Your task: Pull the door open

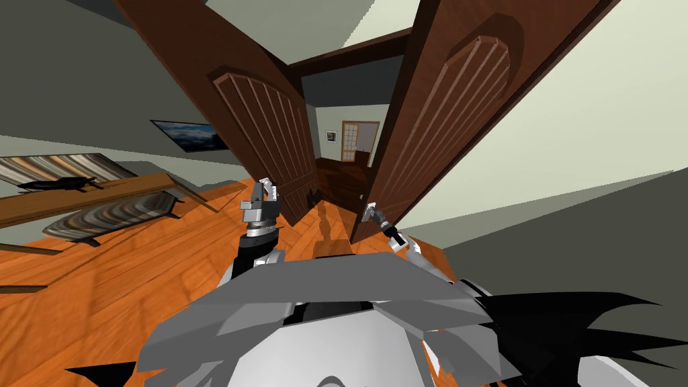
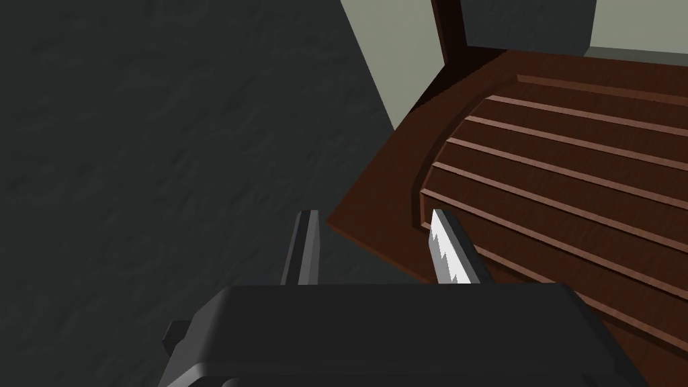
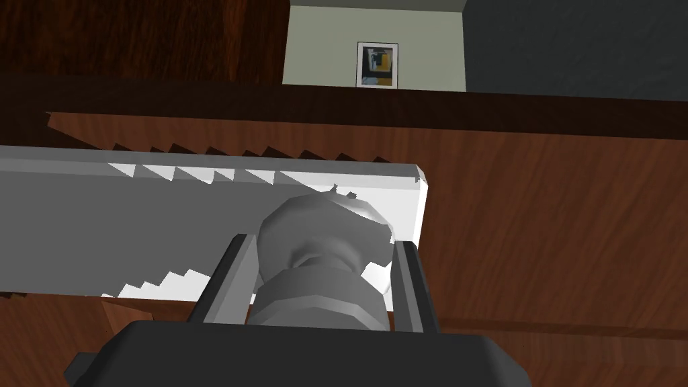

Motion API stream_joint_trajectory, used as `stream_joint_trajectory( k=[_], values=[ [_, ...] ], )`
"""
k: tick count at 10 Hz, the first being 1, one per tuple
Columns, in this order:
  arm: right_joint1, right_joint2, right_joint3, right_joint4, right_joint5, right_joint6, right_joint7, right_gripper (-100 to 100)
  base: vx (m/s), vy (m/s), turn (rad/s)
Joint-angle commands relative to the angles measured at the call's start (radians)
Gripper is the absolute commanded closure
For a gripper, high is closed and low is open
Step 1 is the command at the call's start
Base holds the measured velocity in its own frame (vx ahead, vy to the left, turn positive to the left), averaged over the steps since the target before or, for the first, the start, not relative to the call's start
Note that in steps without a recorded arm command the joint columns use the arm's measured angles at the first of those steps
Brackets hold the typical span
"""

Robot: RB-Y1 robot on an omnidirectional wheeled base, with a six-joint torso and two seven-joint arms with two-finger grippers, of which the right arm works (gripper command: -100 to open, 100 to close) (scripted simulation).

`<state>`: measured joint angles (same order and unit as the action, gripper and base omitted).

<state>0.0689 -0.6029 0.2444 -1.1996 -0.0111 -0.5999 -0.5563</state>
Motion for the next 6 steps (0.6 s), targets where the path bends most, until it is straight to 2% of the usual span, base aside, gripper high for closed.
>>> stream_joint_trajectory(
  k=[1,2,3,6],
  values=[
    [0.008,-0.019,0.003,-0.006,0.000,-0.018,-0.013,100,-0.137,-0.115,0.061],
    [0.008,-0.009,0.007,-0.002,0.001,-0.012,-0.007,100,-0.067,-0.049,0.021],
    [0.016,-0.025,0.017,0.003,0.004,-0.039,-0.021,100,-0.112,-0.055,0.146],
    [0.023,-0.048,0.025,0.010,0.006,-0.073,-0.037,100,-0.192,-0.120,0.118]
  ],
)
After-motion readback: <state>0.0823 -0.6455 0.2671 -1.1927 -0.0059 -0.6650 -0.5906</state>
